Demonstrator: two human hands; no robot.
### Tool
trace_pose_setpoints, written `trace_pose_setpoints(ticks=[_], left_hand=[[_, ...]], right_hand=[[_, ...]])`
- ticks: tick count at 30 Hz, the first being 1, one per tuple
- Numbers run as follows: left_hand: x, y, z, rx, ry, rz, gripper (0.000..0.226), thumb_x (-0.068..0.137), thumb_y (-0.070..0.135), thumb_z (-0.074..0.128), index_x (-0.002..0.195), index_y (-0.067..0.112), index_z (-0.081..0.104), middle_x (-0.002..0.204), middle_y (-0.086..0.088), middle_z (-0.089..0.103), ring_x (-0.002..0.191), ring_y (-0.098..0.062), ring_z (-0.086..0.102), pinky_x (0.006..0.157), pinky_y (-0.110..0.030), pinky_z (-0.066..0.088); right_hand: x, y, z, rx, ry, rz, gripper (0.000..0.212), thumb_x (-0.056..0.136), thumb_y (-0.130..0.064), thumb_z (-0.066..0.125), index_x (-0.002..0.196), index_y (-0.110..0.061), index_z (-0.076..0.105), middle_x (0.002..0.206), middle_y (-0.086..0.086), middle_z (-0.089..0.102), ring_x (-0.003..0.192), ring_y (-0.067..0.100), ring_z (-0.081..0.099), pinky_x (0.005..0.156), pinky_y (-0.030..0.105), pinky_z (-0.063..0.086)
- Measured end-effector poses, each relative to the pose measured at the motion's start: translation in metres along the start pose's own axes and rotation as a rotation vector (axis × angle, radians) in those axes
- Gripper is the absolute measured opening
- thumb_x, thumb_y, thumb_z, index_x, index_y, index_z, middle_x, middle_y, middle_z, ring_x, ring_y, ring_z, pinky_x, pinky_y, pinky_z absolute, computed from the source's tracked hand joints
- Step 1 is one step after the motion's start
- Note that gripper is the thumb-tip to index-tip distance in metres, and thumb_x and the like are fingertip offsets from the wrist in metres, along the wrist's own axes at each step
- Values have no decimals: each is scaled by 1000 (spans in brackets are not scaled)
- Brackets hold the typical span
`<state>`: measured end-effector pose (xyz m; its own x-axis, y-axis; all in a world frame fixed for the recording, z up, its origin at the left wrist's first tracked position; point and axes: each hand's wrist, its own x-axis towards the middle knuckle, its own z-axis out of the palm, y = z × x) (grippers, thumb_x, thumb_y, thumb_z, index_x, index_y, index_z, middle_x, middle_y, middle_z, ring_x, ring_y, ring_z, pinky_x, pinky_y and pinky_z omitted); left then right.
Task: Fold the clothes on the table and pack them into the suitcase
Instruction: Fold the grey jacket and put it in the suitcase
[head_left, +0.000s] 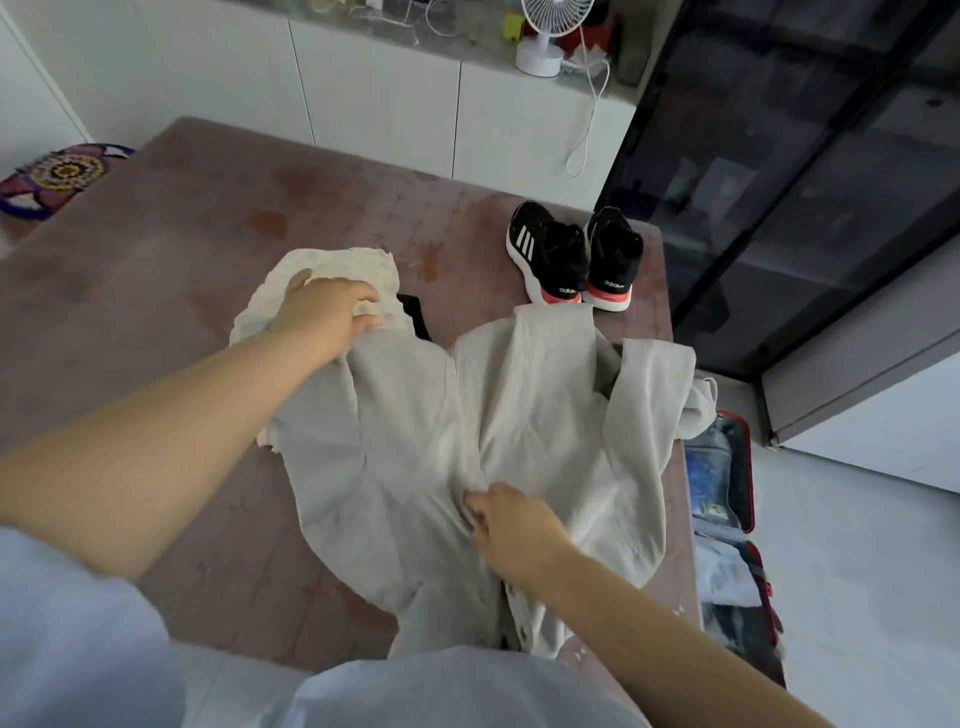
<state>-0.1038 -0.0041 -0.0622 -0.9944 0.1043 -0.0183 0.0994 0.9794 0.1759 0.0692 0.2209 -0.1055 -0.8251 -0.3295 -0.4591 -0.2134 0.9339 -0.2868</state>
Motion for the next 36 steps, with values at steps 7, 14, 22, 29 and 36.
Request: trace_pose_setpoints(ticks=[7,14,22,29,36], left_hand=[[28,13,-8,49,-188,-170,25,75,39,43,79,17,54,68,0,63,52,-14,50,45,-16,35],[13,-13,1,-82,-460,-233,32,88,43,52,73,15,53,84,-2,55,93,-21,48,88,-30,37],[-7,-27,-32,-43,-511,-191,42,83,49,60,85,8,71,83,-4,63,79,-19,54,59,-25,34],[-22,-10,-59,-245,-353,-71,7,80,23,69,74,21,70,78,7,68,75,-10,59,61,-14,40],[-16,21,-119,-677,532,118,16,83,24,57,71,36,56,59,24,59,56,10,52,60,-4,39]], right_hand=[[22,5,-40,25,-55,-38,26,93,-34,48,97,-13,63,90,4,59,90,25,60,68,31,48],[113,9,-122,116,364,-30,50,91,-34,52,137,-15,40,140,7,41,124,28,44,105,39,34],[125,7,-92,2,126,-140,55,87,-45,56,136,-26,43,125,-1,59,126,18,43,114,42,-10],[63,34,-72,29,732,-242,7,80,-21,67,79,-14,64,65,-5,61,63,18,61,113,36,11],[13,21,-64,282,1203,-114,23,79,-12,65,86,-28,51,74,-1,56,75,10,49,112,40,20]])
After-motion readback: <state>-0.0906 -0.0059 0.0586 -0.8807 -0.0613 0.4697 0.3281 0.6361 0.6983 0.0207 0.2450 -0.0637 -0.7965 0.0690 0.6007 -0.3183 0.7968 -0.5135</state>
